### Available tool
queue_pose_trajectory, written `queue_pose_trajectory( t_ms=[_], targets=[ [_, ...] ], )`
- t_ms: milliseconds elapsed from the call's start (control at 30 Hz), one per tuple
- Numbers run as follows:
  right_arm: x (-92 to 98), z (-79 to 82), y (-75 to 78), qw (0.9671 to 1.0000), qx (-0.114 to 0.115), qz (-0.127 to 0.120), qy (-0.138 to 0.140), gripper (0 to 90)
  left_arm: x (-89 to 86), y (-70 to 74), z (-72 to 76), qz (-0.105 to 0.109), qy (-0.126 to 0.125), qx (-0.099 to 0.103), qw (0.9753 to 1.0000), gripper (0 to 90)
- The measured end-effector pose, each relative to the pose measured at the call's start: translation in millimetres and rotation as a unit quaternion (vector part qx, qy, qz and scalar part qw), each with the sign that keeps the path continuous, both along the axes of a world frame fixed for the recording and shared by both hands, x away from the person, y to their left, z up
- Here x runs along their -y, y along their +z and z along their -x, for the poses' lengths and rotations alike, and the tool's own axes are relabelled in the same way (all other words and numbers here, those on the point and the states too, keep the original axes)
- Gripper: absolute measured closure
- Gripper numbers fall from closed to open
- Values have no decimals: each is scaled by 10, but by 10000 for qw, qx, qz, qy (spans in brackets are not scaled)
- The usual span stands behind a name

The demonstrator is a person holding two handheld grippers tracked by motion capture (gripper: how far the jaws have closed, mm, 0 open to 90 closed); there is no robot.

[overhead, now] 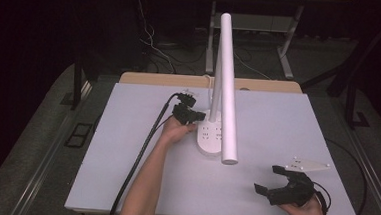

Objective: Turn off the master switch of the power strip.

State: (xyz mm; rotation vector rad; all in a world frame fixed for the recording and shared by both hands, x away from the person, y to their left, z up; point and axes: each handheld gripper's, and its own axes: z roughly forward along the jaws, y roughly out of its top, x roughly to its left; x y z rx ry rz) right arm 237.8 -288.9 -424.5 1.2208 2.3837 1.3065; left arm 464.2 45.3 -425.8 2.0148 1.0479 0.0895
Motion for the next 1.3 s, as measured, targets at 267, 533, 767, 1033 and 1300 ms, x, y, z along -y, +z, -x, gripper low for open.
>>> queue_pose_trajectory(
  t_ms=[267,533,767,1033,1300],
  targets=[
    [8,-11,-6,10000,-10,-2,-11,4,-72,-17,46,12,-196,113,9997,900],
    [18,-14,-9,10000,8,5,-4,4,-105,-3,138,169,-208,295,9992,900],
    [20,-17,-10,10000,5,4,-1,4,-217,153,198,242,-222,481,9983,898],
    [4,-18,-7,10000,0,7,11,4,-427,285,295,348,-116,566,9977,896],
    [-11,-33,-10,10000,18,11,44,4,-653,379,456,371,-50,729,9966,864]
  ],
)
